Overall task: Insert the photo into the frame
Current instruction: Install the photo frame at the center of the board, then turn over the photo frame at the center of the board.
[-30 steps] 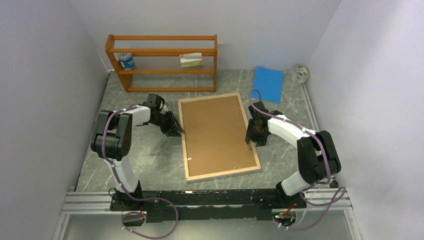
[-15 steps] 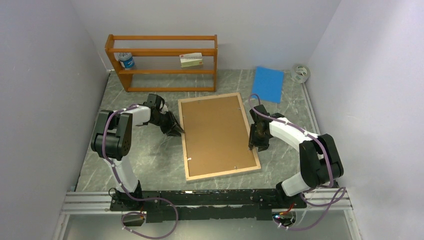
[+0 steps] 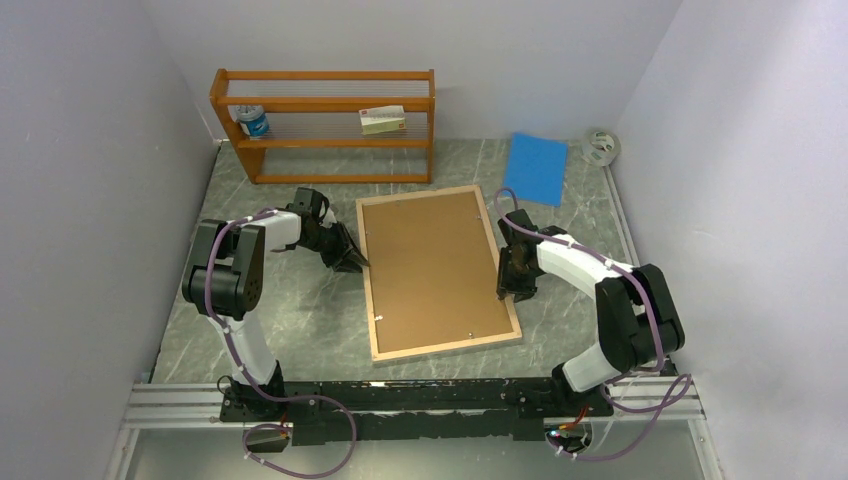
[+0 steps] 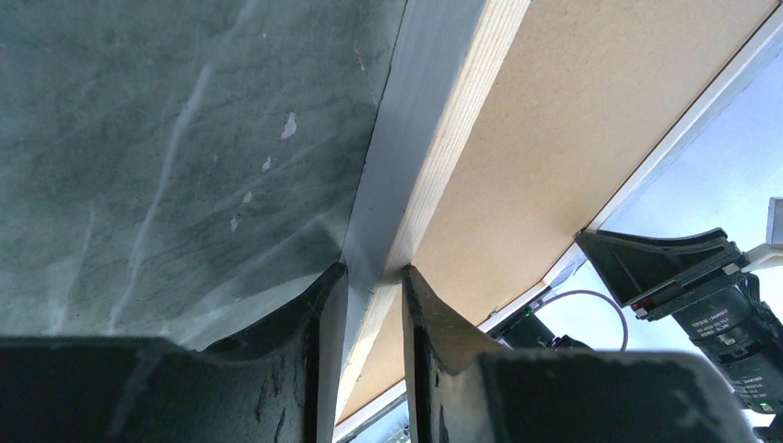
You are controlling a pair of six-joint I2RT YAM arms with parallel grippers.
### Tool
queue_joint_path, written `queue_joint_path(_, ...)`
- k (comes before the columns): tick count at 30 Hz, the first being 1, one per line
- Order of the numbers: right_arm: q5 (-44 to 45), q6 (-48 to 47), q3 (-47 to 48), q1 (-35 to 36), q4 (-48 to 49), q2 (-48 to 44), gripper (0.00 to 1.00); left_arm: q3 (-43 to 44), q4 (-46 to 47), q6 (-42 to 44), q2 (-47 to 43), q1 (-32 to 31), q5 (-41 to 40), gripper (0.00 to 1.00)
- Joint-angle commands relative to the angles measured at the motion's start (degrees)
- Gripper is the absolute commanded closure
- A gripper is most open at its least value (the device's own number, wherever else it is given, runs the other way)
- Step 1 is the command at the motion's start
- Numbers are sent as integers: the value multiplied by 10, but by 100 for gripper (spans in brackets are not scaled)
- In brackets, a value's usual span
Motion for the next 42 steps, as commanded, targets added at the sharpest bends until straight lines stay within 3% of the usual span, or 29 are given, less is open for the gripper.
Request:
queue_joint_path(1,25,-15,-9,-3,18,9,61,7,-8,15,15,-4,-6,69)
queue_joint_path(16,36,-8,-2,-2,33,-19,68,11,-12,17,13,-4,-10,69)
queue_joint_path(23,43,31,54,1,-1,-67,50,16,-18,22,-7,-3,-18,65)
queue_joint_path(30,46,64,113,52,-15,-61,47,25,-48,37,-54,8,-72,57)
queue_joint_path(34,87,79,175,120,-11,-13,46,10,-63,33,-105,24,-121,55)
queue_joint_path(42,138,88,415,264,-49,203,45,-59,-84,-5,-215,65,-196,53)
